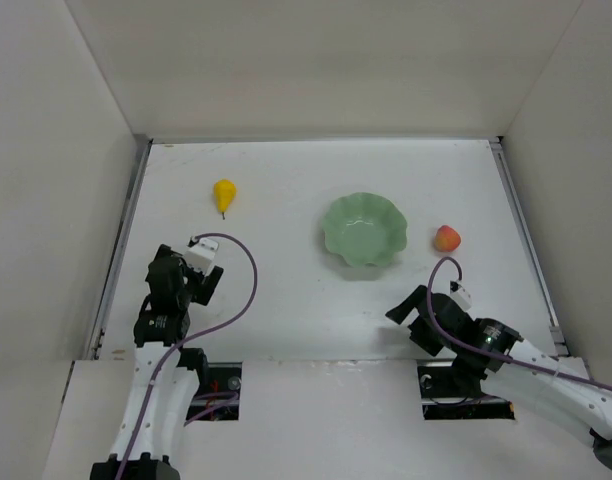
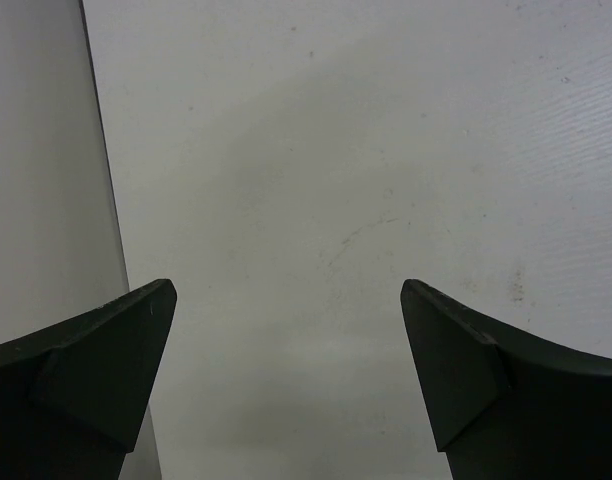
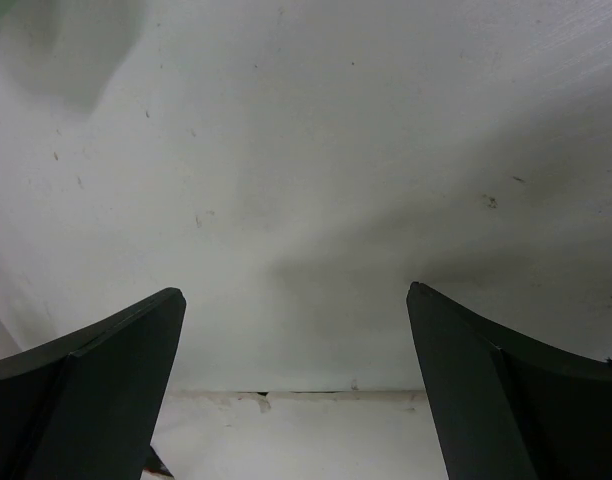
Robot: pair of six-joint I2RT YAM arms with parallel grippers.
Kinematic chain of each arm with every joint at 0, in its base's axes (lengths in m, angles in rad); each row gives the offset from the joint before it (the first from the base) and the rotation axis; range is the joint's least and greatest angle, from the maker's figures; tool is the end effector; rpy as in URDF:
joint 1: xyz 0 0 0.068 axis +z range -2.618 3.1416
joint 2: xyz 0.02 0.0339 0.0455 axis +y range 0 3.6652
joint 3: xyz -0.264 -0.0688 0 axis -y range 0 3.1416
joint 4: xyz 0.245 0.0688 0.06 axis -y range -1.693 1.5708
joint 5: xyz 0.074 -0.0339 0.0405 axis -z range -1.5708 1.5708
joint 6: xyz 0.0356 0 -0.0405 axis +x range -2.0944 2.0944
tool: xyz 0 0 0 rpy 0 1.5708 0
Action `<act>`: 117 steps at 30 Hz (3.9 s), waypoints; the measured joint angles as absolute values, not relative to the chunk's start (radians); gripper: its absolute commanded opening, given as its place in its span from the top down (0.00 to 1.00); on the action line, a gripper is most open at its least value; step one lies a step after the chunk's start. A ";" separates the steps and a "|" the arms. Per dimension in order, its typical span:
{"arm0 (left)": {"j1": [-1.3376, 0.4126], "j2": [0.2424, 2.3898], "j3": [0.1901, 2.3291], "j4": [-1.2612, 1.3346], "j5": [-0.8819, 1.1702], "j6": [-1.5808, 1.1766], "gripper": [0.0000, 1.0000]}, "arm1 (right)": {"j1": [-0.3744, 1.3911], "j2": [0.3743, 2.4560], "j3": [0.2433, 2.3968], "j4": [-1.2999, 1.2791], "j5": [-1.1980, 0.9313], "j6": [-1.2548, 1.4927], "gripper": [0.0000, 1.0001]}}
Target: Place and organize the fake fruits in the fruit bowl
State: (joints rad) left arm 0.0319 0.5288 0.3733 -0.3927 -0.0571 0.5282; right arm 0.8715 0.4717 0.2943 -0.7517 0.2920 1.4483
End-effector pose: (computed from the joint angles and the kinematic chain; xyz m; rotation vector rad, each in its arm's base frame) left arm 0.1368 0.0064 0.2109 0.4930 2.0856 0.3911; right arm 0.0730 0.0709 0.1627 0.8463 2.4137 0.6283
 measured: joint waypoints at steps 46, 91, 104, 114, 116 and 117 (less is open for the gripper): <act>-0.139 1.161 1.059 -0.374 0.002 0.244 0.00 | -0.049 1.425 0.898 -0.220 0.156 0.349 0.00; -0.079 1.419 1.064 -0.267 0.003 0.235 0.00 | 0.506 1.716 1.245 -0.243 0.240 0.488 0.00; -0.074 1.904 1.415 -0.134 -0.047 0.226 0.00 | 0.540 1.477 1.209 -0.274 0.239 0.487 0.00; -0.072 2.107 1.496 -0.139 -0.043 0.229 0.19 | 0.543 1.208 1.103 -0.320 0.314 0.494 0.00; -0.072 2.120 1.502 -0.151 -0.031 0.234 0.48 | 0.535 1.176 1.098 -0.343 0.330 0.494 0.00; -0.071 2.125 1.507 -0.155 -0.026 0.238 0.58 | 0.531 1.162 1.098 -0.351 0.338 0.494 0.00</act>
